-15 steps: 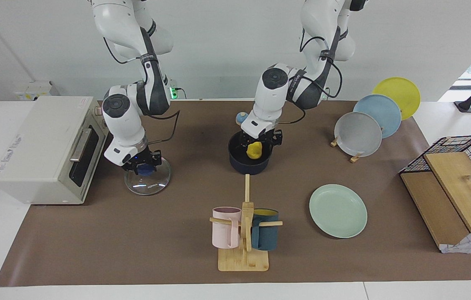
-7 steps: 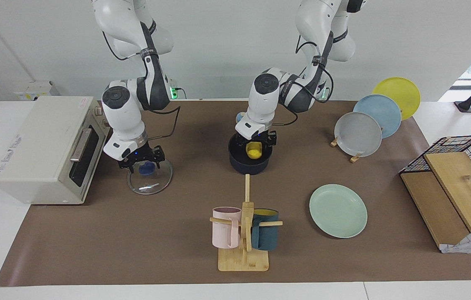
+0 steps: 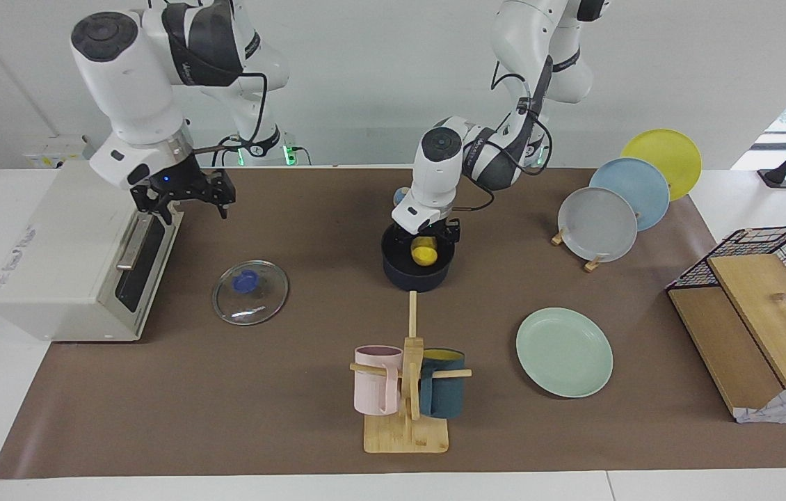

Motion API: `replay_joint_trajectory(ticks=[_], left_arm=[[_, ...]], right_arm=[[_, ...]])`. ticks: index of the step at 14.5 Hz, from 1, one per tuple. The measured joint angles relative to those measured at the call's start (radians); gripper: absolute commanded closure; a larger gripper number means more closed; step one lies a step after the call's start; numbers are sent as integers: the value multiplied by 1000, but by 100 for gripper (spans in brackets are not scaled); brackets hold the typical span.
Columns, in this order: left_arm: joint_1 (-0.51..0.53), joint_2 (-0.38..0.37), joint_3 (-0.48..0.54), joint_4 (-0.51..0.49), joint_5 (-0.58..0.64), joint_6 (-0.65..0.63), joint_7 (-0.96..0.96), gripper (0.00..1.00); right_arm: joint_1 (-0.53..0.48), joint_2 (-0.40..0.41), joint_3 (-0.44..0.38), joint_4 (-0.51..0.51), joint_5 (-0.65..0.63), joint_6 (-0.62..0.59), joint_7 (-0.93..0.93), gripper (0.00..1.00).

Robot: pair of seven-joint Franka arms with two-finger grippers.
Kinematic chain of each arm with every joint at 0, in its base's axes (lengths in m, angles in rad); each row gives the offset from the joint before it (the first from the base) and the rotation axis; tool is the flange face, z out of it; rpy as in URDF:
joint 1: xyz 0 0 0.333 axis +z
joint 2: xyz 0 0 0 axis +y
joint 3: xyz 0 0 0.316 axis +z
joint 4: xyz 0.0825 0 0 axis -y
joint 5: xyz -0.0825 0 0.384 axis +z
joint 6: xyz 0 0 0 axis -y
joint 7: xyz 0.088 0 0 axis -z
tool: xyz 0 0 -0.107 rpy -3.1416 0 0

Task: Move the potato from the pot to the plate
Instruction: 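Set the lid down with the right gripper while the left gripper reaches the pot, then grasp the yellow potato inside the saucepan with the left gripper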

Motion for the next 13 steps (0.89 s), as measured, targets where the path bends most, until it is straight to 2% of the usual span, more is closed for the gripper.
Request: replay_joint_trajectory(ticks=[1, 2, 4, 7, 13], left_arm=[[-5, 1, 0, -4, 0, 1, -3, 4], [-9, 4, 0, -8, 0, 3, -7, 12], [-12, 11, 1, -12, 0, 12, -11, 37], [-13, 5, 5, -9, 0, 14, -13, 99], [-11, 4, 20, 0, 0, 9, -22, 100]], right_arm=[[-1, -8, -18, 0, 0, -27, 0, 0], [-2, -9, -30, -1, -1, -52, 0, 0], [-2, -9, -37, -4, -2, -73, 0, 0], [-14, -9, -39, -3, -2, -72, 0, 0], [-27, -10, -40, 1, -3, -71, 0, 0]])
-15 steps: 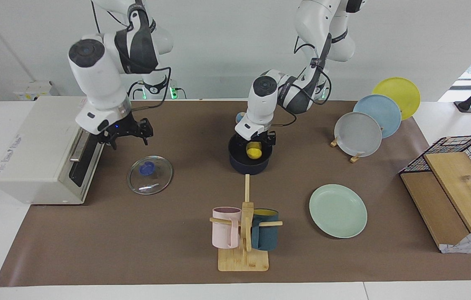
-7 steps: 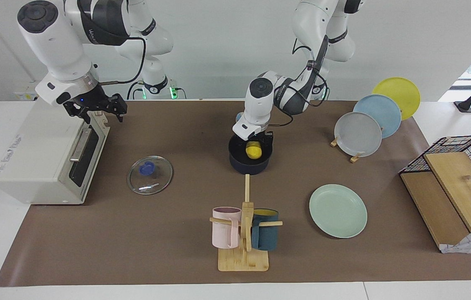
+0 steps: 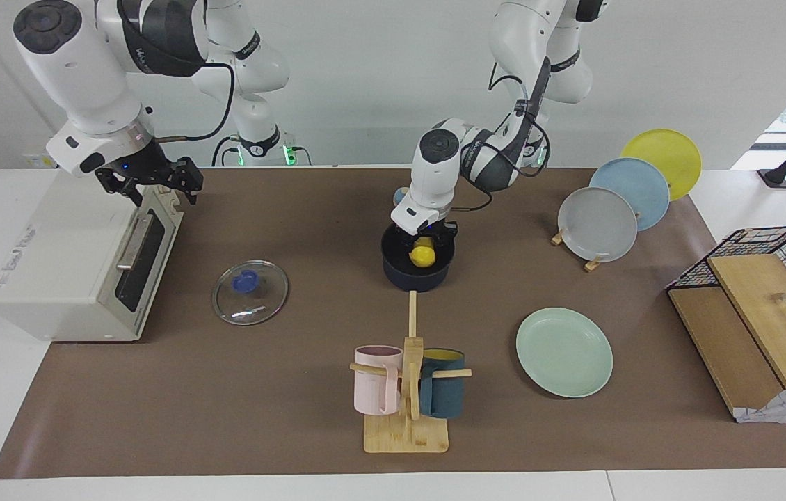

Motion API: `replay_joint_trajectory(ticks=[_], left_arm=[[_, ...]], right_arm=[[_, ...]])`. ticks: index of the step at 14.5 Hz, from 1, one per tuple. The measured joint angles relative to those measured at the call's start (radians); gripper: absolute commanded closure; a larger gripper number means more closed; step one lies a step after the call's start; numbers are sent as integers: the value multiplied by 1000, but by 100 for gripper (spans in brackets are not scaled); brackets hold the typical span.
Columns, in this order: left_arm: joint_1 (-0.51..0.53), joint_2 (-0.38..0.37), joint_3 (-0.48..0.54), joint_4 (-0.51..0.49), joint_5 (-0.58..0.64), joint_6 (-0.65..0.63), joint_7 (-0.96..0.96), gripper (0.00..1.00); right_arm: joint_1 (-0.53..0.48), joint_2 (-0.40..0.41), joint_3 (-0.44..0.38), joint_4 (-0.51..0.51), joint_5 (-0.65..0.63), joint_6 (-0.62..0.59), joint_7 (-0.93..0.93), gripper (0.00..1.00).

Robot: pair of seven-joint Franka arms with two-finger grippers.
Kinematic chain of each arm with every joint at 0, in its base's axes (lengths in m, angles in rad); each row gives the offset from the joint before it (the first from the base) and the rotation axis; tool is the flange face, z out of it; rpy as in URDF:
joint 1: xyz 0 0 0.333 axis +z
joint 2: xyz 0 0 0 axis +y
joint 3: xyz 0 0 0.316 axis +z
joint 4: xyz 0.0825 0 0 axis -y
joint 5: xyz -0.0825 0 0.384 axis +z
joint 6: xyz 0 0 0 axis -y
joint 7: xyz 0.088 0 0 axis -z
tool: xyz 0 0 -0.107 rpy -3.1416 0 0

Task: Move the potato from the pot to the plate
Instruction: 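Grasp the yellow potato inside the saucepan with the left gripper, then carry the potato onto the green plate and open the left gripper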

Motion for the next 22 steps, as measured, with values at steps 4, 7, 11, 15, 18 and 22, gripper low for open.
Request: replay_joint_trajectory(ticks=[4, 7, 11, 15, 18, 22], left_arm=[[54, -33, 18, 159, 0, -195, -4, 100], [176, -47, 22, 387, 0, -434, 29, 100], [374, 43, 29, 613, -1, -564, 219, 100], [521, 174, 30, 650, 1, -439, 419, 100], [535, 267, 25, 605, 1, -265, 456, 100], [527, 288, 15, 513, 3, -161, 456, 100]], right_arm=[[1, -4, 2, 4, 0, 2, 0, 0], [-1, -6, 0, 5, 0, 6, 0, 0], [-9, -6, -3, 4, 0, 8, 0, 0], [-10, -7, -3, 4, 0, 8, 0, 0], [-10, -7, -3, 4, 0, 8, 0, 0], [-17, -7, -2, 4, 0, 8, 0, 0]])
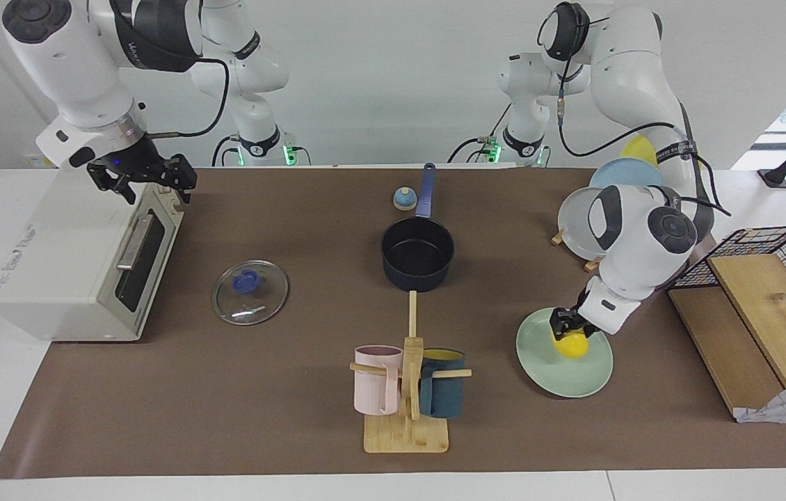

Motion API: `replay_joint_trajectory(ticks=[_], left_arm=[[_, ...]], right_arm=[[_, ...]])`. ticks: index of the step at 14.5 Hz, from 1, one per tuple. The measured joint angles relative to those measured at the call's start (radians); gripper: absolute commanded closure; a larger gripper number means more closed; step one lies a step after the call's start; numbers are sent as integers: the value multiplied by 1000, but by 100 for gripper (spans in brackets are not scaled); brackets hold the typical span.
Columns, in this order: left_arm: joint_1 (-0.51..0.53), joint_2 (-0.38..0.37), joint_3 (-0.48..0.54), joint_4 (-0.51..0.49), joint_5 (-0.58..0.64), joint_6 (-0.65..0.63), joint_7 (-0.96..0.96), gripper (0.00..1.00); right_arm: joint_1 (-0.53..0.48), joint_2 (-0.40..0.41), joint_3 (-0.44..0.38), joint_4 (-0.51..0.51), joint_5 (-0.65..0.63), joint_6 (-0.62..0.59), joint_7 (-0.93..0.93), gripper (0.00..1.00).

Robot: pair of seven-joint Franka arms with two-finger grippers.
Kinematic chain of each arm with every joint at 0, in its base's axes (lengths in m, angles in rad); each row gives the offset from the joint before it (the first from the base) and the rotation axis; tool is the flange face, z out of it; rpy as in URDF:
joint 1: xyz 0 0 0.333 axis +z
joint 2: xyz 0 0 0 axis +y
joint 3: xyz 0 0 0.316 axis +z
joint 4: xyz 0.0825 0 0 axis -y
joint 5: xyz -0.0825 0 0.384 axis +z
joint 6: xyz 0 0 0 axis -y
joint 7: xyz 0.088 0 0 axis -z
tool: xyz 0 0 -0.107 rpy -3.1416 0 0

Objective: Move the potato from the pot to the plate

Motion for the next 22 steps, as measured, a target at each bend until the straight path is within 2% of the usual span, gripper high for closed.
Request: replay_joint_trajectory(ticks=[7, 8, 9, 10, 15, 17, 19, 22], left_arm=[[-3, -1, 2, -92, 18, 132, 10, 100], [-3, -2, 3, -93, 19, 136, 20, 87], [-2, -2, 4, -93, 19, 141, 26, 33], [0, -2, 5, -93, 19, 148, 29, 0], [5, -16, 6, -65, 21, 168, 35, 0], [5, -41, 11, -36, 22, 130, 36, 0], [8, -93, 22, 13, 24, -3, 36, 0], [19, -210, 29, 85, 25, -231, 39, 0]], right_arm=[[-41, 0, 6, 0, 0, 0, 0, 0], [-49, 0, 10, 0, 1, 0, 0, 0], [-64, 0, 22, -1, 1, 0, 0, 0], [-83, 0, 41, -1, 1, 0, 0, 0], [-100, -1, 68, -1, 1, 0, 0, 0], [-100, -2, 68, -1, 1, 0, 0, 0], [-100, -4, 71, -1, 1, 0, 0, 0], [-100, -5, 73, -1, 1, 0, 0, 0]])
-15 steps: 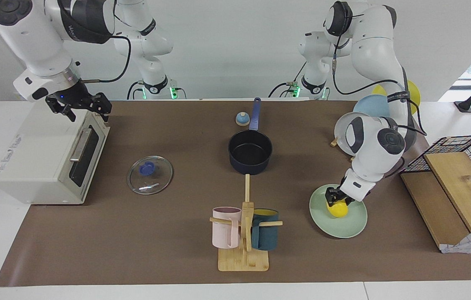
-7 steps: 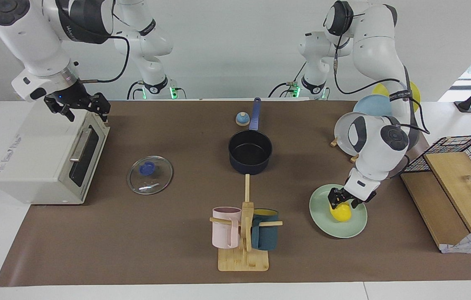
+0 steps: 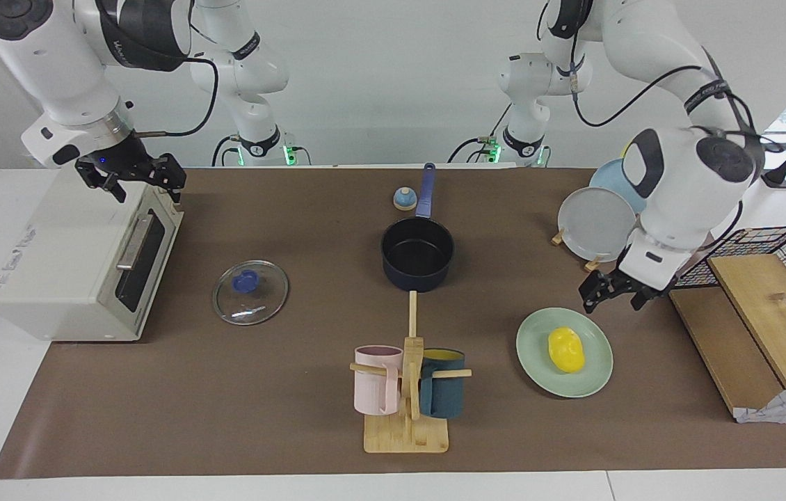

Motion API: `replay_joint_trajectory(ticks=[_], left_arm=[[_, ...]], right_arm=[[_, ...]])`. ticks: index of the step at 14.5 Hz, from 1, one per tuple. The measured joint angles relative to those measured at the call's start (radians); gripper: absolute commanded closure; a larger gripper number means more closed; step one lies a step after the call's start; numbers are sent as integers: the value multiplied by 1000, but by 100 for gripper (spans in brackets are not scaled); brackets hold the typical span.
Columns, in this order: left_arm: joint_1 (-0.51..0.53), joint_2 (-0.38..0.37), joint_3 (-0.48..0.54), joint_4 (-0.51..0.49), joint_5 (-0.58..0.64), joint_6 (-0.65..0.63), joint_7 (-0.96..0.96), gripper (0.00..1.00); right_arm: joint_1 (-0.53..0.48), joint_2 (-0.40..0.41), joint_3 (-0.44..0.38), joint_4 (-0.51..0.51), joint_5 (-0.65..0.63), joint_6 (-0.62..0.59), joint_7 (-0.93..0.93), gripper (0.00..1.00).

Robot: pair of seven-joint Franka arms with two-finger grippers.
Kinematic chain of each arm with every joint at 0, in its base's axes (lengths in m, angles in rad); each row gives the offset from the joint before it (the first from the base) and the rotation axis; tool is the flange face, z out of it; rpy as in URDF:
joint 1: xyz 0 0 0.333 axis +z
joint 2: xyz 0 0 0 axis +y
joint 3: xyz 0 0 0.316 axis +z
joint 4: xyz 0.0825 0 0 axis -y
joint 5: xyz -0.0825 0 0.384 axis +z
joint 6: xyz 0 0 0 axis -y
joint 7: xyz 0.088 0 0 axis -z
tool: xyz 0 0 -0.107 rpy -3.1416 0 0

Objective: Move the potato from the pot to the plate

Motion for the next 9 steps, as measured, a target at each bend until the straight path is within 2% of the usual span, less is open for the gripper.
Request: replay_joint_trajectory(ticks=[5, 9], left_arm=[[3, -220, 1, 8, 4, -275, 0, 0], [3, -306, 2, -21, 4, -406, 0, 0]], right_arm=[[0, -2, 1, 0, 0, 2, 0, 0], [0, -5, 8, 0, 0, 2, 0, 0]])
